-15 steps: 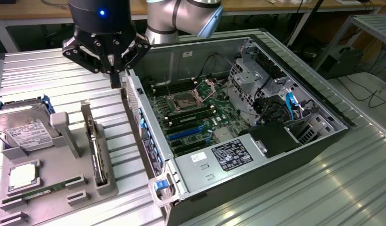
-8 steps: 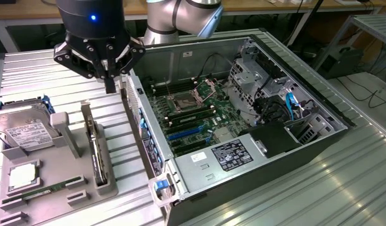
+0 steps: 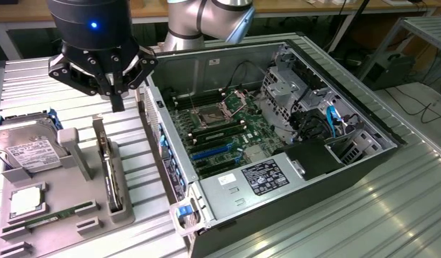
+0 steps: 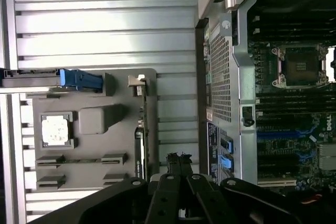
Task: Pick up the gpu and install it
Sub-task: 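Reach for the gpu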
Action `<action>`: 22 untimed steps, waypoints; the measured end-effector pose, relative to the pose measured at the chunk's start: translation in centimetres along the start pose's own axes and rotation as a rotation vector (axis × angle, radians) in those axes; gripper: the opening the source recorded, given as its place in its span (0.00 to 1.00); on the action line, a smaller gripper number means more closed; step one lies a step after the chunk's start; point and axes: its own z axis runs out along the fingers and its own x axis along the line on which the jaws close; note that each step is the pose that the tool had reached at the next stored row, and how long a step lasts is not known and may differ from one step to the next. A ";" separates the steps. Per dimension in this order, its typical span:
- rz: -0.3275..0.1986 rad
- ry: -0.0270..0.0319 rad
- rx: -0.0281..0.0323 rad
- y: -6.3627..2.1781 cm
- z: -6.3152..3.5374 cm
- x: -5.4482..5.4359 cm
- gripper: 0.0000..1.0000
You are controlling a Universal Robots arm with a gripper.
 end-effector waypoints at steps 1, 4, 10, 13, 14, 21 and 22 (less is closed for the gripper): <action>-0.009 0.0004 -0.0002 -0.01 0.00 0.0 0.11; -0.025 0.0011 -0.0005 -0.06 0.01 0.4 0.11; -0.037 0.0016 -0.0009 -0.27 0.00 1.7 0.11; -0.043 0.0020 -0.0010 -0.37 -0.01 2.4 0.11; -0.044 0.0020 -0.0011 -0.40 0.00 2.6 0.11; -0.050 0.0024 -0.0012 -0.57 0.03 4.4 0.11; -0.051 0.0025 -0.0012 -0.59 0.04 4.6 0.11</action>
